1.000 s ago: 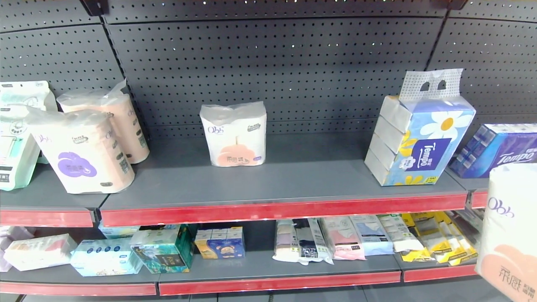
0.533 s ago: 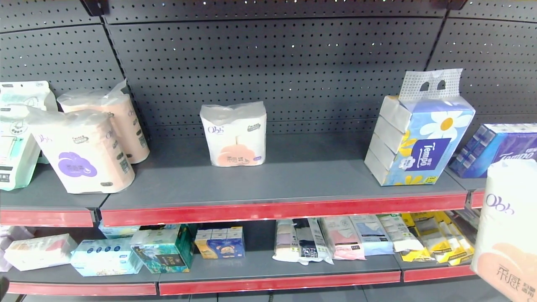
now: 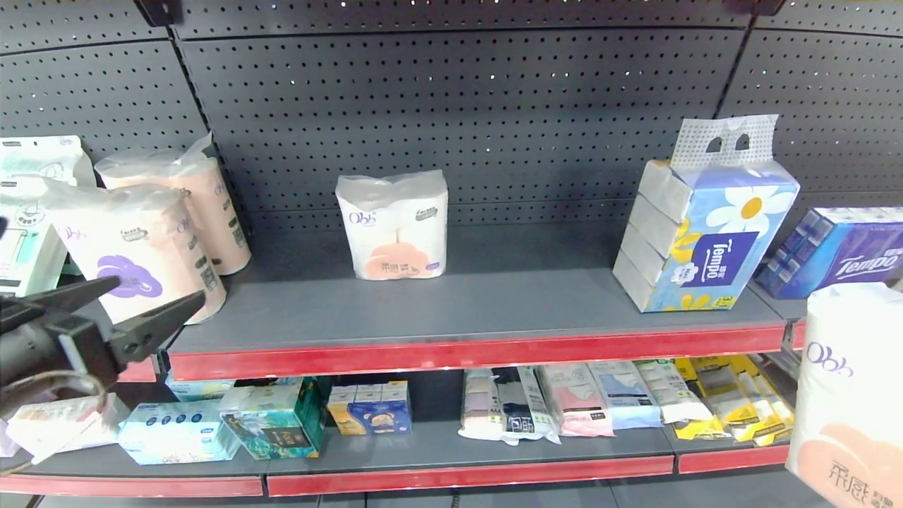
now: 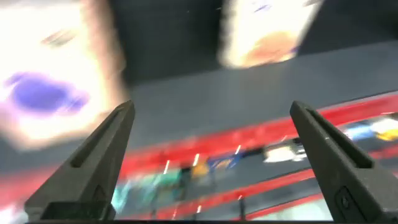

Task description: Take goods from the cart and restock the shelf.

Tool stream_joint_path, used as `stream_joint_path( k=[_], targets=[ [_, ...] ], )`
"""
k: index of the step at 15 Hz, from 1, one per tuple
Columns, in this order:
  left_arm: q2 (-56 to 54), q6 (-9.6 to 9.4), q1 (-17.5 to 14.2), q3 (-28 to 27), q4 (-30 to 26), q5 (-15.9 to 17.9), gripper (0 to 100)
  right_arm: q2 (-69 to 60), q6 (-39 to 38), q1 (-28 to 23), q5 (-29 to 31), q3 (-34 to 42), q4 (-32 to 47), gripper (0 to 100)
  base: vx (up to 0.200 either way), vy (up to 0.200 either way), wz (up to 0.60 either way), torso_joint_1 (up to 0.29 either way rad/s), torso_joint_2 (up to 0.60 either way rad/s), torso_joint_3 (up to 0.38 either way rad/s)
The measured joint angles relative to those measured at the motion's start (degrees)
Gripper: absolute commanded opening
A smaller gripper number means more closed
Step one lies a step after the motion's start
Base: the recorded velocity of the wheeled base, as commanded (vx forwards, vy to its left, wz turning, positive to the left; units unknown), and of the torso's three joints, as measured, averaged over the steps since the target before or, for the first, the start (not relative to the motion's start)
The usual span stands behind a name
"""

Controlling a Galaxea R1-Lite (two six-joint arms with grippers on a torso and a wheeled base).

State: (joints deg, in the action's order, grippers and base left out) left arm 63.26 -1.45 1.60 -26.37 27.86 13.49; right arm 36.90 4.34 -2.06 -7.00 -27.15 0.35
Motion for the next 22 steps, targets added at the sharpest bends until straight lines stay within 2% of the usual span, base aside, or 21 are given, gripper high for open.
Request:
stream_joint_path(
  k=[1, 3, 6, 8, 14, 17, 22],
  targets=[
    [5.4, -0.76, -0.2, -0.8, 4.9, 5.0, 100, 0.1, 0.5, 0.6, 0.0, 0.0, 0.1, 0, 0.0, 0.0, 0.0, 0.0, 0.0, 0.0],
    [14.1, -1.85, -0.5, -3.7, 10.7, 14.5, 100, 0.3, 1.8, 1.1, 0.1, -0.1, 0.1, 0, 0.0, 0.0, 0.0, 0.0, 0.0, 0.0],
    [24.0, -4.51, -1.0, -9.8, 13.6, 19.1, 100, 0.4, 3.1, 1.2, 0.1, -0.2, 0.2, 0, 0.0, 0.0, 0.0, 0.0, 0.0, 0.0],
    [29.3, -5.68, -1.3, -14.7, 14.2, 23.3, 100, 0.3, 3.5, 1.3, 0.1, -0.2, 0.5, 0, 0.0, 0.0, 0.0, 0.0, 0.0, 0.0],
    [41.9, -6.34, -0.1, -27.7, 14.8, 25.1, 100, -0.6, 4.6, 1.2, 0.3, 2.0, 0.6, 0, 0.0, 0.0, 0.0, 0.0, 0.0, 0.0],
    [47.1, -6.38, 0.9, -33.1, 14.7, 27.1, 100, -1.9, 5.0, 1.2, 0.5, 3.4, 0.6, 0, 0.0, 0.0, 0.0, 0.0, 0.0, 0.0],
    [52.5, -6.24, 2.1, -37.9, 14.6, 30.2, 100, -2.9, 5.2, 1.1, 0.5, 3.8, 1.4, 0, 0.0, 0.0, 0.0, 0.0, 0.0, 0.0]
  ],
)
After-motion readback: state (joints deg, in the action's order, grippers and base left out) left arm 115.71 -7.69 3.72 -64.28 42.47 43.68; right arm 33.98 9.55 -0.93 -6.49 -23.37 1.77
